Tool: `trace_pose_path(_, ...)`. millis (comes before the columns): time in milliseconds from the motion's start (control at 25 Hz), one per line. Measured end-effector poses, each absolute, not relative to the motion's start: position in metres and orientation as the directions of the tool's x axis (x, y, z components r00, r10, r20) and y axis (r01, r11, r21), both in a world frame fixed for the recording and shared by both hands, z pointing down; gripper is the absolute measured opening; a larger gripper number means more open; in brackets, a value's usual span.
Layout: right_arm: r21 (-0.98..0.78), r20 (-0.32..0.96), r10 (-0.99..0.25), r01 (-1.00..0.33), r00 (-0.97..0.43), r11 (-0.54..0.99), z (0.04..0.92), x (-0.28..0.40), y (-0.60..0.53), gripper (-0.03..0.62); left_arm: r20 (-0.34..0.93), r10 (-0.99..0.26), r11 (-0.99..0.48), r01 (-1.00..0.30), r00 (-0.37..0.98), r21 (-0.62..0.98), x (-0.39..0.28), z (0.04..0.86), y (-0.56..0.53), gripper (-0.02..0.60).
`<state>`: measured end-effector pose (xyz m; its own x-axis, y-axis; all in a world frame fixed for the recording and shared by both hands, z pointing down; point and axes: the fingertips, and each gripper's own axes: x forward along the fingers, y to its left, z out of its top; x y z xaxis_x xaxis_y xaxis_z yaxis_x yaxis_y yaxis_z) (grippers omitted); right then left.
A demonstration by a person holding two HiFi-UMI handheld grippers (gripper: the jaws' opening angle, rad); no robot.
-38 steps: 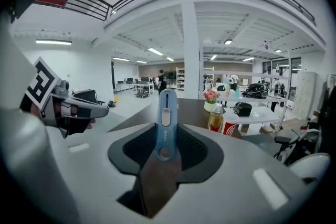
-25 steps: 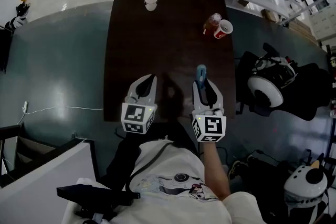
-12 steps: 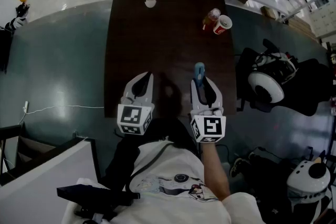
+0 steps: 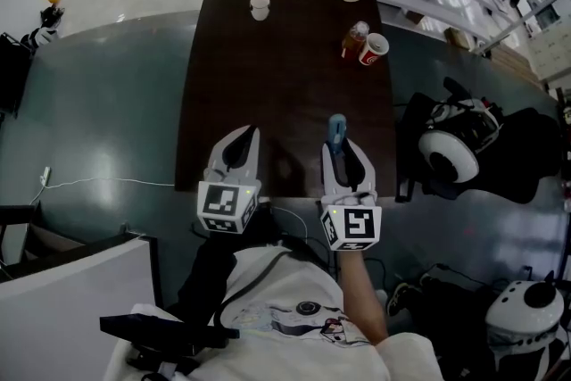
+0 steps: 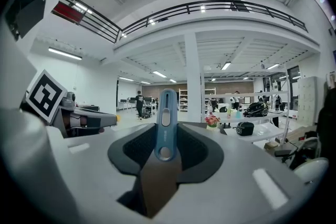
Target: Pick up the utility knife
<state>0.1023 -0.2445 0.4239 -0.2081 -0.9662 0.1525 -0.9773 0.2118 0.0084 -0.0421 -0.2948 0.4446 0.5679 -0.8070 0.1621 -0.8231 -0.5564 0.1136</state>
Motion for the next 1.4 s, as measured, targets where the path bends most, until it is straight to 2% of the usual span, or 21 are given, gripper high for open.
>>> trace_pose_path(520,0.003,0.122,-0.965,-0.972,-0.234,0.236,0.416,0.119,-0.136,0.128,0.162,-0.828,-0.527,-0.844,0.537,0.1,-0.03,0.442,-0.186,-0.002)
trace_pose_path(920,-0.001,0.103,-0.964,-0.969,-0.247,0.248,0.405,0.114,-0.095,0.127,0.153,-0.826,-0.536,-0.84,0.542,0.083,-0.033,0.429,-0.138,-0.002)
trace_pose_path(1400,0.003,0.11,-0.961,-0.966,-0.255,0.257,0.405,0.077,-0.077,0.128,0.165,-0.807,-0.561,-0.823,0.568,0.091,-0.064,0.435,-0.113,-0.002)
